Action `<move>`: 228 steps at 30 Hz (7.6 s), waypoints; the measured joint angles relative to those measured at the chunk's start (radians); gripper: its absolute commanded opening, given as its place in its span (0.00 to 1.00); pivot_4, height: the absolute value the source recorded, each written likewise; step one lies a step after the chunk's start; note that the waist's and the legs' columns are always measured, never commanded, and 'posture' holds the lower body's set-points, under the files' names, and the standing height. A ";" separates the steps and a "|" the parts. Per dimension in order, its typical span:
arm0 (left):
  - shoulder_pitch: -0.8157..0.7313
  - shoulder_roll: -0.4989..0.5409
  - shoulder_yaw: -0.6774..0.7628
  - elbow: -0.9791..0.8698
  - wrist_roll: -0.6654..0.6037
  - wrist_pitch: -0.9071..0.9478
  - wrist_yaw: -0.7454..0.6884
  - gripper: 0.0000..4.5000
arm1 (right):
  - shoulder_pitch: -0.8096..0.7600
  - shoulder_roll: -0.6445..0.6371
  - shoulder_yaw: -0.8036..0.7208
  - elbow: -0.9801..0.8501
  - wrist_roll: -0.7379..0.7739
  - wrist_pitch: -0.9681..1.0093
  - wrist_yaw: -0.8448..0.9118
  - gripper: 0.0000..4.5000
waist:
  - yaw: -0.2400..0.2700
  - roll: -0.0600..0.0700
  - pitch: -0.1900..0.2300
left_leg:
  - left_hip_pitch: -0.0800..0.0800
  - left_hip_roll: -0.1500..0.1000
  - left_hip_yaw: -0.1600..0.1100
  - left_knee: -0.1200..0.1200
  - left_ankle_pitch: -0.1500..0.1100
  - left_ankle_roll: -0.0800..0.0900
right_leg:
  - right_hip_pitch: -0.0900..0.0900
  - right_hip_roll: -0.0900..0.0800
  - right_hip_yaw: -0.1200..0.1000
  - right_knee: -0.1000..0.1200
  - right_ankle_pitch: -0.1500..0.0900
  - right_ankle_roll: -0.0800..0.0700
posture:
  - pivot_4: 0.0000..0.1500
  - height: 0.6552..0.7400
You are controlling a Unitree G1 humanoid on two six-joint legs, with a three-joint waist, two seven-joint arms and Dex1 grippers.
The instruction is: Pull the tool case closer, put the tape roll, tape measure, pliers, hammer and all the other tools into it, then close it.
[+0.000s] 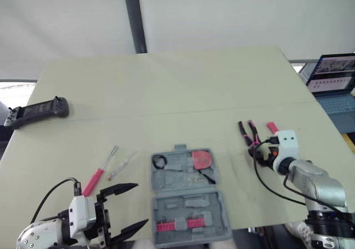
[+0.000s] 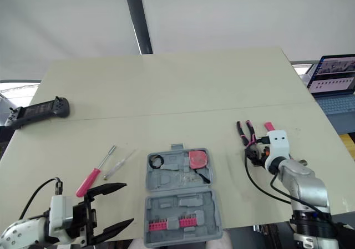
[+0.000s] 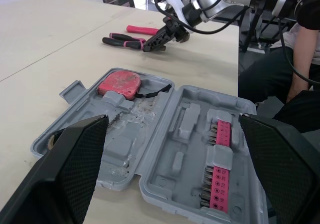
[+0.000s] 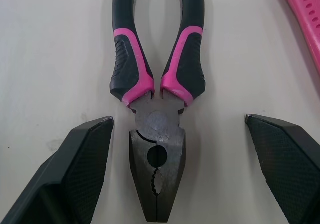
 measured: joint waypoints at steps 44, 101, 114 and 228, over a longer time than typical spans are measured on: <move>-0.142 0.011 -0.045 0.077 -0.007 0.071 0.009 1.00 | 0.327 -0.039 -0.021 -0.447 0.051 0.142 0.037 0.22 | 0.002 0.001 0.001 | 0.000 0.000 0.000 0.000 0.000 0.000 | -0.001 0.000 0.000 0.001 0.000 0.000 | 1.00 1.00; 0.185 0.002 0.289 -0.047 -0.112 0.098 -0.060 1.00 | -0.570 -0.218 1.012 -0.431 -0.061 0.259 0.485 0.22 | -0.002 -0.005 0.005 | -0.010 0.000 0.000 0.000 0.001 -0.002 | -0.015 -0.001 -0.001 0.002 0.000 0.000 | 1.00 1.00; 0.190 -0.001 0.289 -0.054 -0.110 0.098 -0.053 1.00 | -0.565 -0.217 1.012 -0.404 -0.106 0.192 0.527 0.22 | -0.002 -0.005 0.005 | -0.010 0.001 0.000 0.000 0.001 -0.002 | -0.015 -0.001 -0.001 0.001 0.000 0.000 | 1.00 1.00; 0.133 -0.004 0.203 -0.077 -0.075 0.099 0.001 1.00 | -0.214 0.056 0.792 -0.021 -0.202 -0.279 0.550 0.00 | -0.004 -0.011 -0.029 | 0.022 0.004 -0.002 -0.011 -0.001 -0.003 | 0.018 0.001 -0.002 -0.009 -0.004 -0.007 | 1.00 1.00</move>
